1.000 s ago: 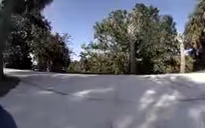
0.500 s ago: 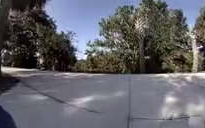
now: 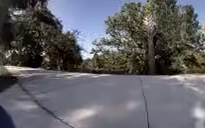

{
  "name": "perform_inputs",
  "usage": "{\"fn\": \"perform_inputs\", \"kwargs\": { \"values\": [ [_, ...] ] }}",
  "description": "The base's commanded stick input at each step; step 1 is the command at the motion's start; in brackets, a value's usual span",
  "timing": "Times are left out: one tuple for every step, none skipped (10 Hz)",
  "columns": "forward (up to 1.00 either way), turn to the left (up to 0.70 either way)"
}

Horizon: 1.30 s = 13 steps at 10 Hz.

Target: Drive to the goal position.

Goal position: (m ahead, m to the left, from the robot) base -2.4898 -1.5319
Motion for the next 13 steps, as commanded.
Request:
{"fn": "perform_inputs", "kwargs": {
  "values": [
    [1.0,0.27],
    [1.0,0.27],
    [1.0,0.27],
    [1.0,0.27],
    [1.0,0.27],
    [1.0,0.27],
    [0.0,0.45],
    [0.0,0.45],
    [0.0,0.45],
    [0.0,0.45],
    [0.0,0.45],
    [0.0,0.45],
    [0.0,0.45]
  ]
}}
